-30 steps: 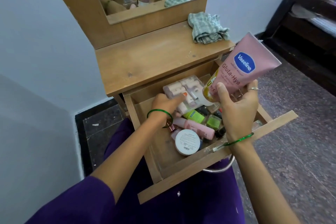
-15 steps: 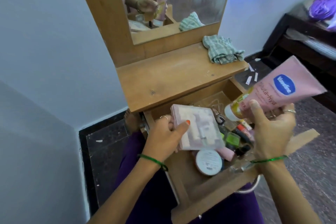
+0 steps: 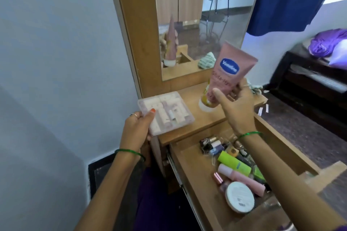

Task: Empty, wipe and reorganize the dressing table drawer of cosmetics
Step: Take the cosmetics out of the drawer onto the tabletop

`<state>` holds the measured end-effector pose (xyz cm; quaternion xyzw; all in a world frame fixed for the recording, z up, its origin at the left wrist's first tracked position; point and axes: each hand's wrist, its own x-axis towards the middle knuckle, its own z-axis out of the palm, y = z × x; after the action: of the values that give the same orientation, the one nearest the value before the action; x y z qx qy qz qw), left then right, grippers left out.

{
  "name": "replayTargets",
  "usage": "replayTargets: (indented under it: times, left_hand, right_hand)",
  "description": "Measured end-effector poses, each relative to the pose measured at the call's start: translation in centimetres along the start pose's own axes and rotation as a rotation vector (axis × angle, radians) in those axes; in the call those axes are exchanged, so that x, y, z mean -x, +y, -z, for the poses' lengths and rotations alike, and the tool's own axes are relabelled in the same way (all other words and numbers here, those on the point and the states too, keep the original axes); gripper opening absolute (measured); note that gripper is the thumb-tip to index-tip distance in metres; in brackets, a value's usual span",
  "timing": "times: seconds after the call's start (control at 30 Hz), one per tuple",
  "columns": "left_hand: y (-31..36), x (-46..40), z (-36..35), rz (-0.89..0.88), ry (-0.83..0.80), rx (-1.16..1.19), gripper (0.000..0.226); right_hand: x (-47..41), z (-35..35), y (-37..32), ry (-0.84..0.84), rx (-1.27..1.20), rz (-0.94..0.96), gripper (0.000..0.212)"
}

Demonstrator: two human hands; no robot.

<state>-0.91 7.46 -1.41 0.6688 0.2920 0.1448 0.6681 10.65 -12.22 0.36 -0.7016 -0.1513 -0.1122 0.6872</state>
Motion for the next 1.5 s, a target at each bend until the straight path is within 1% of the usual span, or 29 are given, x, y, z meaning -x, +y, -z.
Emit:
replayTargets:
  times: [0.17,0.23,0.33,0.4,0.47,0.53,0.57,0.6,0.67,0.77,0.9,1.2,1.33,1.5]
  left_hand:
    - [-1.1,-3.1,-0.1,0.055,0.014,0.013,0.023]
    - [-1.3,-3.8,-0.2,0.028,0.051,-0.040,0.030]
    - [-1.3,-4.0,-0.3,-0.053,0.108,-0.182,0.034]
    - [-1.4,-3.8,-0.3,-0.132,0.091,-0.327,0.045]
    - [-1.9,-3.8,-0.3,-0.186,0.054,-0.467,0.057]
    - [-2.4,-3.9,-0.1,-0.218,0.034,-0.562,0.081]
    - [-2.6,-4.0,0.0,-0.230,0.032,-0.603,0.090]
    - [-2.8,-4.1,0.0,-0.243,0.033,-0.641,0.094]
    - [-3.0,-3.9,-0.2,-0.253,0.034,-0.700,0.094]
    - [-3.3,-3.8,-0.8,-0.254,0.042,-0.735,0.104]
    - [-3.5,-4.1,-1.8,-0.262,0.094,-0.739,0.109]
    - [-3.5,-5.7,-2.9,-0.278,0.128,-0.697,0.103]
    - [-3.5,-5.7,-3.3,-0.284,0.139,-0.666,0.101]
    - [-3.7,-5.6,-3.4,-0.249,0.127,-0.690,0.102]
  right_hand:
    - [-2.2,-2.3,1.7,-0.050,0.129,0.006,0.041]
    - [-2.5,-3.0,2.2,-0.085,0.135,0.010,0.037]
    - [-2.5,-3.6,2.7,-0.129,0.115,0.011,0.035]
    - [-2.6,-3.6,3.1,-0.155,0.124,0.015,0.035]
    - [-2.4,-3.7,3.5,-0.193,0.155,-0.007,0.040]
    - [-1.9,-3.7,4.1,-0.206,0.196,-0.022,0.046]
    - [-1.6,-3.6,4.2,-0.197,0.218,-0.024,0.046]
    - [-1.4,-3.5,4.4,-0.185,0.240,-0.023,0.044]
    - [-1.0,-3.4,4.5,-0.169,0.268,-0.015,0.039]
    - [-0.6,-3.7,4.5,-0.165,0.269,-0.018,0.037]
    - [-1.1,-4.6,4.8,-0.153,0.313,-0.031,0.040]
    - [-2.8,-5.9,5.6,-0.135,0.400,-0.022,0.044]
    - [-3.0,-6.3,5.5,-0.133,0.395,0.000,0.038]
    - [-3.2,-6.7,5.9,-0.126,0.433,0.008,0.036]
